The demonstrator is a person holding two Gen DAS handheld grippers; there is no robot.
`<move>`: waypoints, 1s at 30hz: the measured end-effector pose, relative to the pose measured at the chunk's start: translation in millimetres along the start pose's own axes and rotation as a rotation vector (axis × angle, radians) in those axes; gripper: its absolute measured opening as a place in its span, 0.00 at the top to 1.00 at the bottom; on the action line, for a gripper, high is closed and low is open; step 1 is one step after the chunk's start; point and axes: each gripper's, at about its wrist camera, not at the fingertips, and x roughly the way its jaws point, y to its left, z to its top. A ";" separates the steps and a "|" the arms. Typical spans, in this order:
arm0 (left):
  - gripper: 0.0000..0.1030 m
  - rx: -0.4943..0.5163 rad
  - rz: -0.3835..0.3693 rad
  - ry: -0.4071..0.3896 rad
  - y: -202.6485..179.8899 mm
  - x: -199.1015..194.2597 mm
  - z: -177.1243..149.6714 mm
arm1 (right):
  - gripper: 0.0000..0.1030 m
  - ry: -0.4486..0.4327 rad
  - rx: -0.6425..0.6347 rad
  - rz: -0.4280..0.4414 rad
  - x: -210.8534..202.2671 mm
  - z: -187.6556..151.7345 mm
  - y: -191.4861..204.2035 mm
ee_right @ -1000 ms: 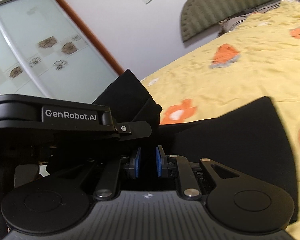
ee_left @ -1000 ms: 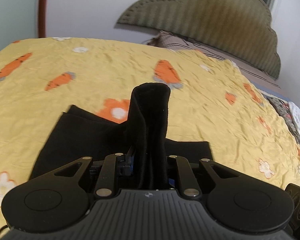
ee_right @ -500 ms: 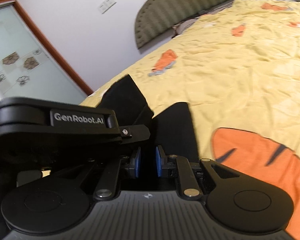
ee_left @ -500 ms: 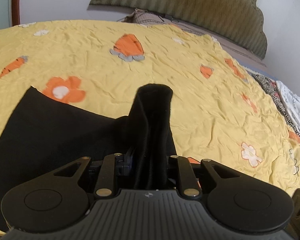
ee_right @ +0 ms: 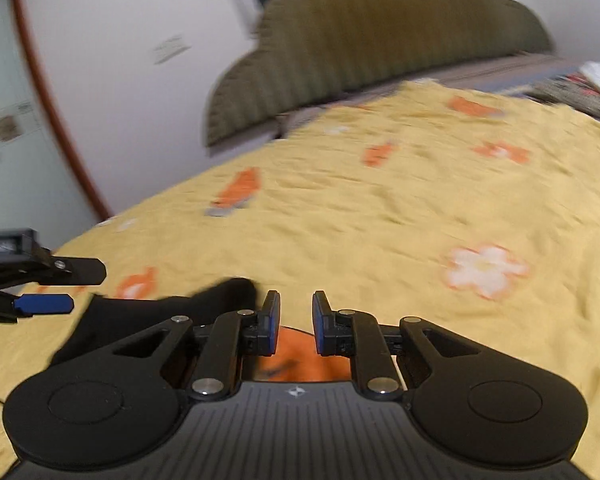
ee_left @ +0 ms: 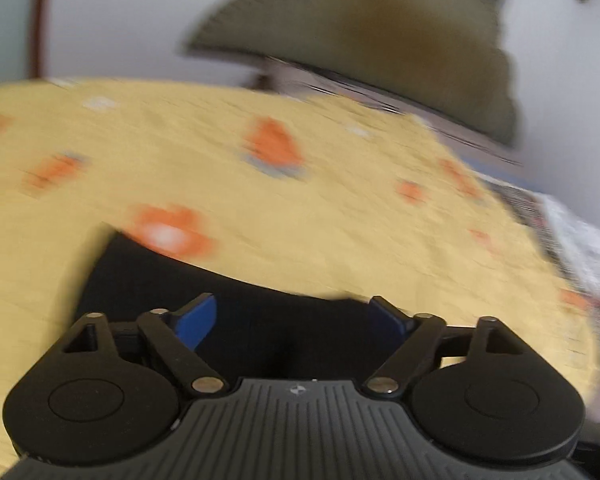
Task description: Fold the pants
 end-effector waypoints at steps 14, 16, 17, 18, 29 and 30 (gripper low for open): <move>0.17 0.063 0.228 0.062 64.8 43.7 3.3 | 0.64 0.122 0.016 0.218 77.4 13.5 32.9; 0.17 0.074 0.284 0.074 68.9 56.8 6.1 | 0.78 0.126 0.035 0.217 85.9 17.9 28.9; 0.17 0.057 0.319 0.080 73.8 63.1 7.0 | 0.81 0.122 0.041 0.214 89.2 20.0 27.0; 0.17 0.033 0.347 0.083 79.8 68.7 7.1 | 0.84 0.114 0.040 0.212 91.1 22.3 25.9; 0.16 -0.236 0.322 0.127 160.2 20.0 8.9 | 0.81 0.059 -0.084 -0.026 65.9 17.4 37.8; 0.16 -0.256 0.324 0.119 168.0 9.8 8.5 | 0.81 0.028 -0.133 -0.080 57.4 16.5 46.5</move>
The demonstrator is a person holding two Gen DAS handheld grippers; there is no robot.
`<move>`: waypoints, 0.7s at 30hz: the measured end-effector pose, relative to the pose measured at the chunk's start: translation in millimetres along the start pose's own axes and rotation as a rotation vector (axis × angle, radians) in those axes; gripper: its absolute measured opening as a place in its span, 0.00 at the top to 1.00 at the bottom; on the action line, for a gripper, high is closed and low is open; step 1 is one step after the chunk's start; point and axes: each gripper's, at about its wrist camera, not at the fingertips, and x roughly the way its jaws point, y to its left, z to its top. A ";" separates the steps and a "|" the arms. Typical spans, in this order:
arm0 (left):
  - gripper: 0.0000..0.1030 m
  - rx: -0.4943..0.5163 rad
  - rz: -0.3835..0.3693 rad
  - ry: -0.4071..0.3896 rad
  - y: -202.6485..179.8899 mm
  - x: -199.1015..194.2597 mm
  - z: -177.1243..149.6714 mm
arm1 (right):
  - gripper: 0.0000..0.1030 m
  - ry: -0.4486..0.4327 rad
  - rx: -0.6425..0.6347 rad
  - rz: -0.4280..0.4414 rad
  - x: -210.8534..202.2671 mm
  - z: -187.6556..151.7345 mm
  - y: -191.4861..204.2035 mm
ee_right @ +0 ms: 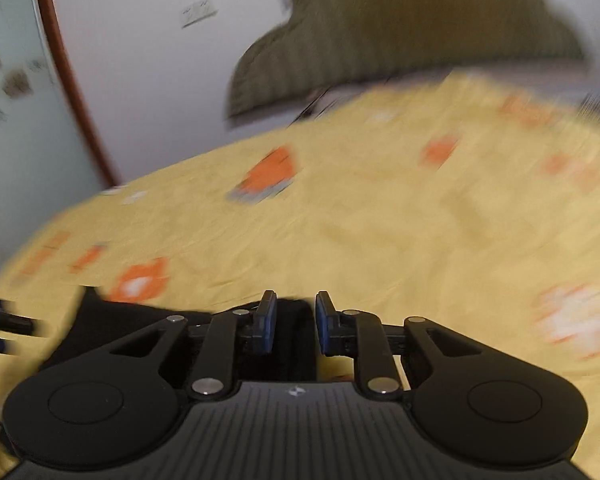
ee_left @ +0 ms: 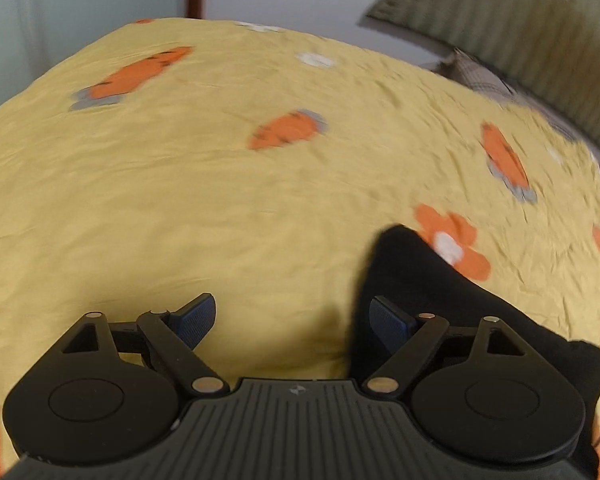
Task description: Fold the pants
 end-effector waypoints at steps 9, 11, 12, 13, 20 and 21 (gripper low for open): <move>0.15 0.067 0.126 -0.085 56.1 -49.2 -1.0 | 0.81 0.167 -0.400 0.341 -11.1 -41.5 112.0; 0.14 0.110 0.060 -0.055 61.8 -56.8 -2.3 | 0.81 0.213 -0.467 0.286 -6.0 -56.6 108.6; 0.14 0.126 0.047 -0.056 63.8 -60.4 -3.9 | 0.81 0.205 -0.469 0.298 -10.3 -57.8 104.3; 0.14 0.134 0.058 -0.068 64.6 -63.1 -7.7 | 0.79 0.210 -0.428 0.297 -14.9 -52.7 101.9; 0.14 -0.003 0.000 -0.086 69.9 -66.9 -2.3 | 0.79 0.125 -0.449 0.542 -20.3 -49.0 175.5; 0.14 0.008 -0.009 -0.089 66.6 -68.0 -2.7 | 0.79 0.151 -0.478 0.543 -12.9 -56.7 186.2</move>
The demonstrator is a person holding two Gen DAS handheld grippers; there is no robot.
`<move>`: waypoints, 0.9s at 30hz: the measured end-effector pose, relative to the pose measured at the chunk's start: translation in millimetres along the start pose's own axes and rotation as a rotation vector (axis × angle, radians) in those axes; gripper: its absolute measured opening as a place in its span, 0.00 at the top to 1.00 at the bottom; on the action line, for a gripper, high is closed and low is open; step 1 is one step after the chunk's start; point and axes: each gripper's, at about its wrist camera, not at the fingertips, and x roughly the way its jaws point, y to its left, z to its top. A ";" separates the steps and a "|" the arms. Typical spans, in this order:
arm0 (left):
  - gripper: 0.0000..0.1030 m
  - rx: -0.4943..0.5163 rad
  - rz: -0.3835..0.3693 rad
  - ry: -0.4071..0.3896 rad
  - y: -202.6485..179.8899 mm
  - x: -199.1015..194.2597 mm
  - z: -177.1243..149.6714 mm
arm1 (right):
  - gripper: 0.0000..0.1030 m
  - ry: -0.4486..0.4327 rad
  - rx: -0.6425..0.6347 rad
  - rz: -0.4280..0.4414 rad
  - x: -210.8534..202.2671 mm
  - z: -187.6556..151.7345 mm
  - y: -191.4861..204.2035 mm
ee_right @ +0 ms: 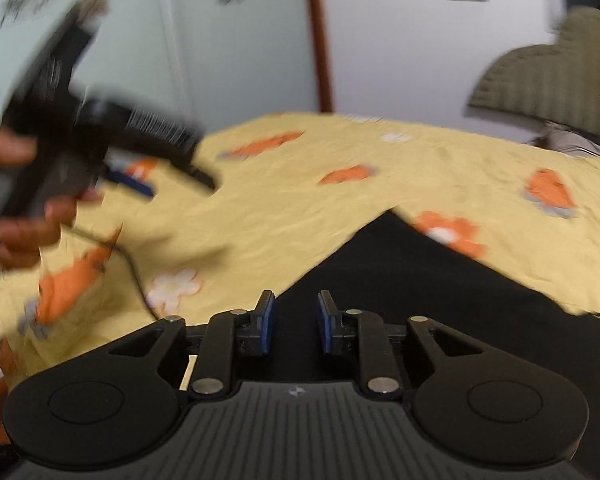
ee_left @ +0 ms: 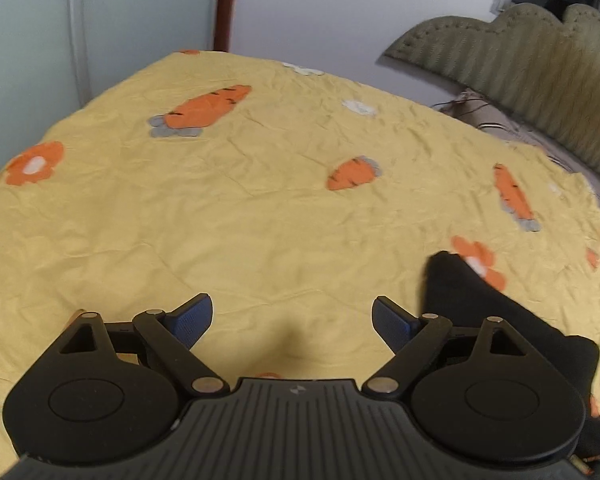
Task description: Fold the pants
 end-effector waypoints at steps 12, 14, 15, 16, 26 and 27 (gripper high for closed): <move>0.14 0.047 -0.120 0.050 -11.0 7.6 -10.5 | 0.75 0.028 -0.042 0.064 -30.0 -38.6 36.5; 0.14 0.049 -0.127 0.062 -14.2 11.5 -13.9 | 0.75 0.054 -0.032 0.039 -19.1 -42.6 43.6; 0.14 0.058 -0.123 0.064 -15.6 11.7 -15.7 | 0.75 0.061 -0.023 0.027 -14.9 -45.0 45.7; 0.14 0.071 -0.117 0.064 -16.6 11.4 -17.5 | 0.75 0.056 -0.021 0.007 -14.0 -47.2 48.9; 0.13 0.088 -0.092 0.038 -7.7 1.8 -20.4 | 0.75 -0.004 0.071 -0.104 -11.0 -52.1 41.7; 0.13 0.088 -0.089 0.037 -7.1 1.6 -20.4 | 0.75 -0.013 0.097 -0.116 -10.4 -53.2 38.6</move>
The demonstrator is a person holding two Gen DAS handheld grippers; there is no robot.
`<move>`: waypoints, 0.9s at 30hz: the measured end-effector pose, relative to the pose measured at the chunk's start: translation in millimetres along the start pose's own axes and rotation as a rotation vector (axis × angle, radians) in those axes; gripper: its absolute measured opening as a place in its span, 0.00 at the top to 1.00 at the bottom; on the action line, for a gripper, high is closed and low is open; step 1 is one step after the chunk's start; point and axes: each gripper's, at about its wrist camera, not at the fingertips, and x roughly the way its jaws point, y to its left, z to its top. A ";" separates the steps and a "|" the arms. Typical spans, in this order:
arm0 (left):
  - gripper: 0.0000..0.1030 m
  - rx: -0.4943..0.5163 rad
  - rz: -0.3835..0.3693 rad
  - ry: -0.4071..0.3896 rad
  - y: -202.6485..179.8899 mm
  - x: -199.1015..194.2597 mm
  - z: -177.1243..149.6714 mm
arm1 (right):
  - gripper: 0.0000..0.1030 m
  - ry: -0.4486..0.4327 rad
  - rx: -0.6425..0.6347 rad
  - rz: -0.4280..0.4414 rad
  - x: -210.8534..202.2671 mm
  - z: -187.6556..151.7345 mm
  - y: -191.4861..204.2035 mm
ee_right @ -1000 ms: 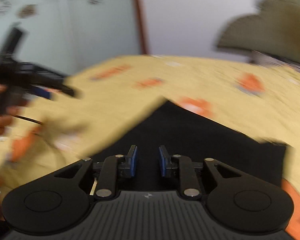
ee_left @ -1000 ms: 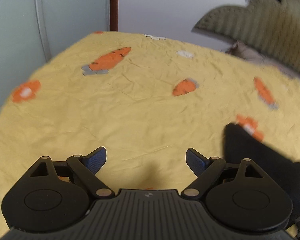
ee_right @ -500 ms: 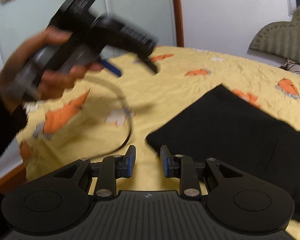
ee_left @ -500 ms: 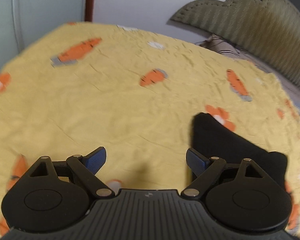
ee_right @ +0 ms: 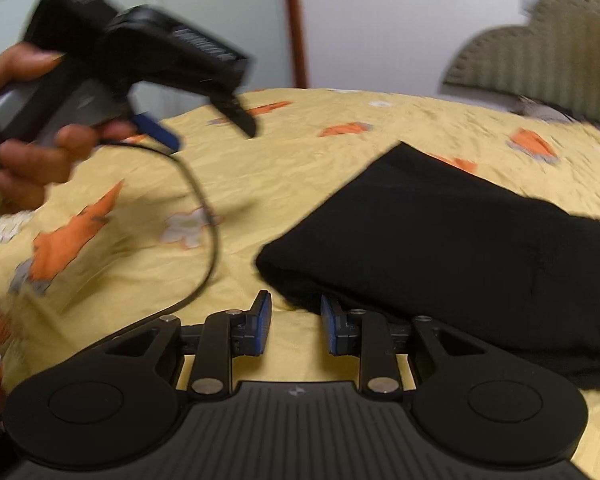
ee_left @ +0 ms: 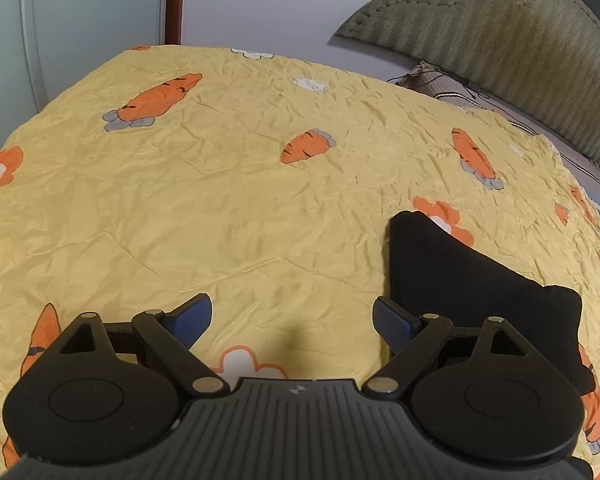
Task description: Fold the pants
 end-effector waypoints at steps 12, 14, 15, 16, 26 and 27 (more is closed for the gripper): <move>0.13 0.058 -0.016 -0.014 -19.3 -5.4 2.0 | 0.47 -0.001 0.009 0.244 23.8 7.5 22.4; 0.13 0.072 -0.024 -0.024 -23.6 -7.3 2.9 | 0.47 -0.045 0.033 0.221 18.6 6.6 23.6; 0.13 0.076 -0.022 -0.028 -25.7 -7.4 3.6 | 0.47 -0.052 0.030 0.192 19.1 6.4 23.6; 0.13 0.075 -0.020 -0.030 -27.3 -6.8 4.6 | 0.47 -0.037 0.024 0.219 22.7 5.5 23.1; 0.09 0.128 -0.090 -0.091 -49.8 -4.9 10.6 | 0.47 -0.097 0.011 0.112 -40.3 30.8 -23.3; 0.09 0.141 -0.084 -0.100 -55.4 -2.7 7.9 | 0.47 -0.116 0.043 0.032 -41.7 37.0 -38.1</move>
